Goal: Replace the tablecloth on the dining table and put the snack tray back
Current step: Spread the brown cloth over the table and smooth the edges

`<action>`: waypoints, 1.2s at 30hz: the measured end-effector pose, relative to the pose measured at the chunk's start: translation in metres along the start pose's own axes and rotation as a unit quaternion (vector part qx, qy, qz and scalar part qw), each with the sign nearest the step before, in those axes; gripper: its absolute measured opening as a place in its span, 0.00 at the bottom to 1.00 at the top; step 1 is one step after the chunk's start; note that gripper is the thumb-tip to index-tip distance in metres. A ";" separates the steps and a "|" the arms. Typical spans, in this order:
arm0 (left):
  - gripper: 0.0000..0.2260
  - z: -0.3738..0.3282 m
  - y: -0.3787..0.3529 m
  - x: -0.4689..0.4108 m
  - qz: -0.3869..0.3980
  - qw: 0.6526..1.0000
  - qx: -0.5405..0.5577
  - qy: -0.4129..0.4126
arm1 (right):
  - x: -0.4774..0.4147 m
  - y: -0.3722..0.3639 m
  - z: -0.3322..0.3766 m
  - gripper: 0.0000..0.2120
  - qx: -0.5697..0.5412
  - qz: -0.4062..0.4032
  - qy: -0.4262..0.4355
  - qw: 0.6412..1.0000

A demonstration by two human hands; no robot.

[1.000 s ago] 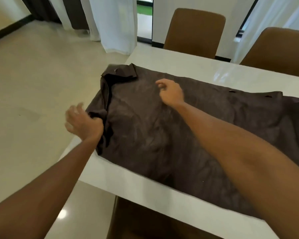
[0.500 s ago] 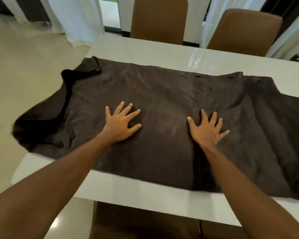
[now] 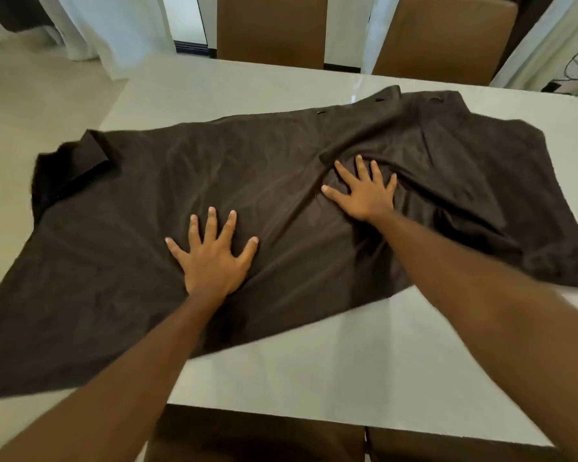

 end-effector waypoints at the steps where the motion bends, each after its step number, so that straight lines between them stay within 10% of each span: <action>1: 0.33 -0.011 -0.002 0.009 -0.007 1.000 0.000 0.023 | -0.017 0.004 0.001 0.40 0.004 0.026 0.012 1.000; 16: 0.33 -0.055 -0.012 0.042 -0.004 0.993 -0.009 0.115 | 0.109 -0.042 0.037 0.32 -0.031 -0.140 -0.018 0.989; 26: 0.28 0.019 0.028 -0.006 -0.066 0.993 0.057 -0.078 | 0.101 -0.023 0.054 0.27 -0.097 -0.172 0.026 0.980; 36: 0.50 0.147 0.038 -0.154 0.062 0.997 0.015 -0.038 | -0.058 -0.005 0.184 0.44 0.028 -0.016 0.203 0.979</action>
Point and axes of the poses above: each hand's wrist, its own x-axis away from the middle knuckle, its own y-axis out of the back of the hand, z = x × y, the point moved 3 cm from there along -x, towards the middle knuckle, and after that the axes turned 10 degrees about -z, right-handed, at the moved point
